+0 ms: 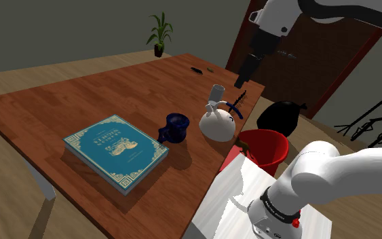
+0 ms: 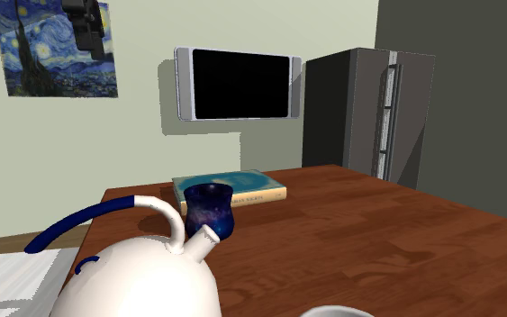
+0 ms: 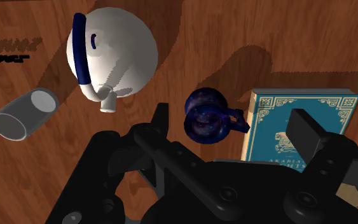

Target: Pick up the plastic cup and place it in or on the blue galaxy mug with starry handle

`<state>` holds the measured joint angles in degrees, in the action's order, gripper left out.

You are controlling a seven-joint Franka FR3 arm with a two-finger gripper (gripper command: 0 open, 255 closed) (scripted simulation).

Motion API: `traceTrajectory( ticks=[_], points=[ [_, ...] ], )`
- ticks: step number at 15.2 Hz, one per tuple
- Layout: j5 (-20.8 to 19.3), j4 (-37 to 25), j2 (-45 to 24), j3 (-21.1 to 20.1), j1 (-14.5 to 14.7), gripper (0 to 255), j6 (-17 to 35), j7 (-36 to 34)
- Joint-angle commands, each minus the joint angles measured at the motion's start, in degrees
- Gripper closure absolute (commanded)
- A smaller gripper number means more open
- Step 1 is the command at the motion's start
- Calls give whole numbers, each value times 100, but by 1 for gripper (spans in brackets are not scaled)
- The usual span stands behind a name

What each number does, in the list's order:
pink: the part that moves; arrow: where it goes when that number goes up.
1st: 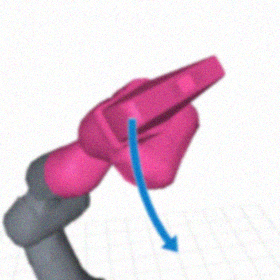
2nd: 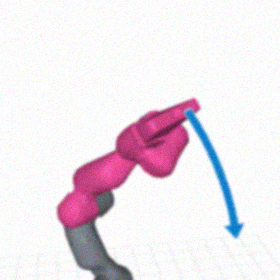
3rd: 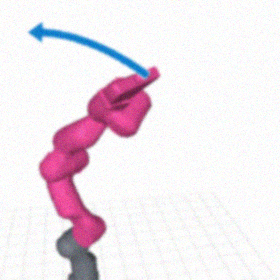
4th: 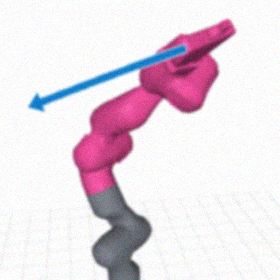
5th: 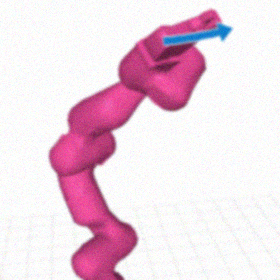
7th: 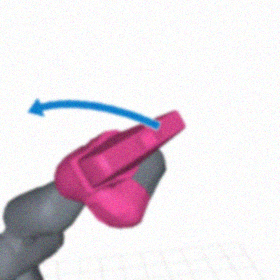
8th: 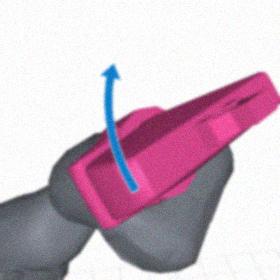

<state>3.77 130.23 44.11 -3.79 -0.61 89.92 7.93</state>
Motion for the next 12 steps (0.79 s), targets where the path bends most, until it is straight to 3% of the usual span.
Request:
traceTrajectory(
  ticks=[1,12],
  points=[
    [0,0,0,0,0,0,0,0],
    [-559,80,-1186,994,-361,0,1266,1183]
  ],
)
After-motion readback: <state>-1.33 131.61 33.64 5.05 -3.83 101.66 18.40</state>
